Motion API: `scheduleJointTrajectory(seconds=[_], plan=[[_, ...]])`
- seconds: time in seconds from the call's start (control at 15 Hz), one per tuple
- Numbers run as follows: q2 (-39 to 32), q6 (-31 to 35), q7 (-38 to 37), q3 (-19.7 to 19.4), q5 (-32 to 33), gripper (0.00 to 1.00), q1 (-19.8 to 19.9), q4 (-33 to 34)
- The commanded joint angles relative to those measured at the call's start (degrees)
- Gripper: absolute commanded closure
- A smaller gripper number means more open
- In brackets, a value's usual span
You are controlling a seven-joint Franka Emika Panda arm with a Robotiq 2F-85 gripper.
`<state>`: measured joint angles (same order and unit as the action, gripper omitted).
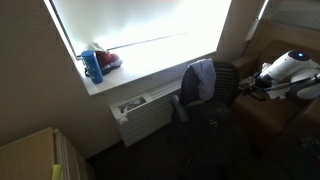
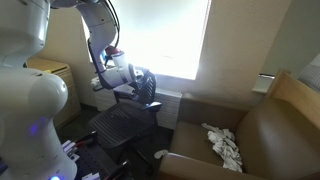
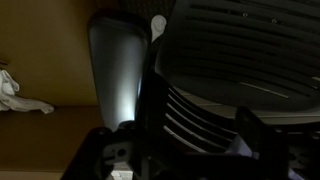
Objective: Rotate the black chair
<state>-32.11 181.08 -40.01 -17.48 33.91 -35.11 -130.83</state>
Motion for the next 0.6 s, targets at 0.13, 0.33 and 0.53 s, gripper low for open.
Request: scheduleJointTrajectory(seconds=[0.13, 0.33, 0.53], plan=[[0.5, 1.9, 2.3, 8.2, -1.2, 0.00, 7.5, -0.9], [-0.1, 0.2, 3.0, 12.3, -0.6, 0.00, 10.9, 0.1], [0.0, 0.5, 1.4, 11.0, -0.5, 0.00, 9.4, 0.0]])
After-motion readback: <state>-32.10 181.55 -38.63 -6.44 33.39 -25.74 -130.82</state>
